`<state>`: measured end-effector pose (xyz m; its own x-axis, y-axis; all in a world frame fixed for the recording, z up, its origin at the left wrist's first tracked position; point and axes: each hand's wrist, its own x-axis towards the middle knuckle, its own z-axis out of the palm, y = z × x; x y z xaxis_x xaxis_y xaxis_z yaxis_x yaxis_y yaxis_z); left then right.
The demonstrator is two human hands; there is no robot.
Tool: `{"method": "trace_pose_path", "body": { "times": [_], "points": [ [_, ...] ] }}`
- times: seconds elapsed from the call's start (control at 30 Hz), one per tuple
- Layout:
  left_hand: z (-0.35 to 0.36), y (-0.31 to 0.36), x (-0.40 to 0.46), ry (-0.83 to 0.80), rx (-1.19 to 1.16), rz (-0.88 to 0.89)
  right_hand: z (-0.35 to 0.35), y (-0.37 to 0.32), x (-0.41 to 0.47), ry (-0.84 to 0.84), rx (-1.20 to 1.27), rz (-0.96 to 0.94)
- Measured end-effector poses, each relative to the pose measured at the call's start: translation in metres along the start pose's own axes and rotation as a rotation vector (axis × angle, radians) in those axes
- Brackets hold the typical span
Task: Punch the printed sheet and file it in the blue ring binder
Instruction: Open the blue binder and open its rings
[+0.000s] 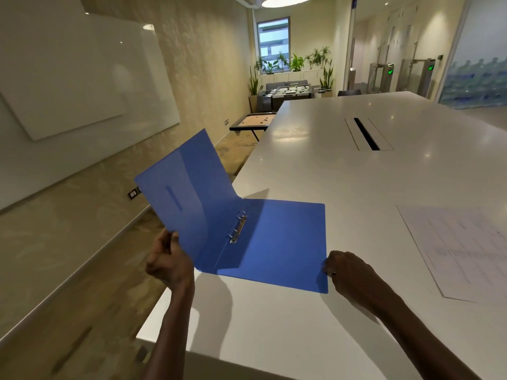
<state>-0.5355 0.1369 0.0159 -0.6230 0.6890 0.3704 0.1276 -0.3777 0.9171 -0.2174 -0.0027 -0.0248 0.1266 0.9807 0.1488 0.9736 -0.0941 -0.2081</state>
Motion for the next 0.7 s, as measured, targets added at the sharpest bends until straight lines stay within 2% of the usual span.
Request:
{"method": "trace_pose_path", "body": {
  "times": [0.3, 0.53, 0.7],
  "points": [
    [-0.006, -0.024, 0.002, -0.025, 0.177, -0.072, 0.009, 0.008, 0.001, 0.009, -0.045, -0.014],
    [-0.015, -0.047, 0.017, -0.1, 0.551, -0.26, 0.011, 0.01, 0.002, 0.014, -0.052, -0.036],
    [-0.015, -0.05, 0.016, -0.146, 0.755, -0.268, 0.01, 0.007, 0.001, 0.026, -0.05, -0.03]
  ]
}}
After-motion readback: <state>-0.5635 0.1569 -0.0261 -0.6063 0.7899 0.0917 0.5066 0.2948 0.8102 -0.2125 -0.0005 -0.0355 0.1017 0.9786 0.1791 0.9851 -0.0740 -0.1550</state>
